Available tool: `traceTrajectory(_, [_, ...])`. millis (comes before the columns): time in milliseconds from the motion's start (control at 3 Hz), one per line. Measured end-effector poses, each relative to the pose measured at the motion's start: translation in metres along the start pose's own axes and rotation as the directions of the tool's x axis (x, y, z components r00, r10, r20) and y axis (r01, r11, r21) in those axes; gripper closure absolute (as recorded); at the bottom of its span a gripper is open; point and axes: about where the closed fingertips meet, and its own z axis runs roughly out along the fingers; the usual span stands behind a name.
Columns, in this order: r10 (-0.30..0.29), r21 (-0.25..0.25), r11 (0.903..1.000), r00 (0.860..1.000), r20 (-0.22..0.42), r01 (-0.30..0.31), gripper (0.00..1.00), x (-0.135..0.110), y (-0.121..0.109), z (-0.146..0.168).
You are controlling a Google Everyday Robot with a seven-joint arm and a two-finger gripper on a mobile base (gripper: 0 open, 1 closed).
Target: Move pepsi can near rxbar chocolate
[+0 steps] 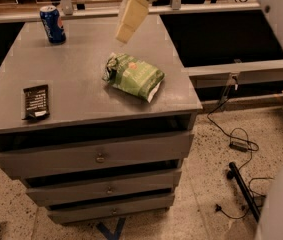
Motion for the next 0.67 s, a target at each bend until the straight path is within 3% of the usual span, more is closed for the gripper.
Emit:
traceTrajectory(333, [0.017,0.051,0.9984,0.992,0.123,-0.023,0.0,0.011,-0.036,0.048])
traceTrajectory(667, [0.058,0.177,0.9788,0.969,0.242,-0.103,0.0,0.01,-0.087,0.095])
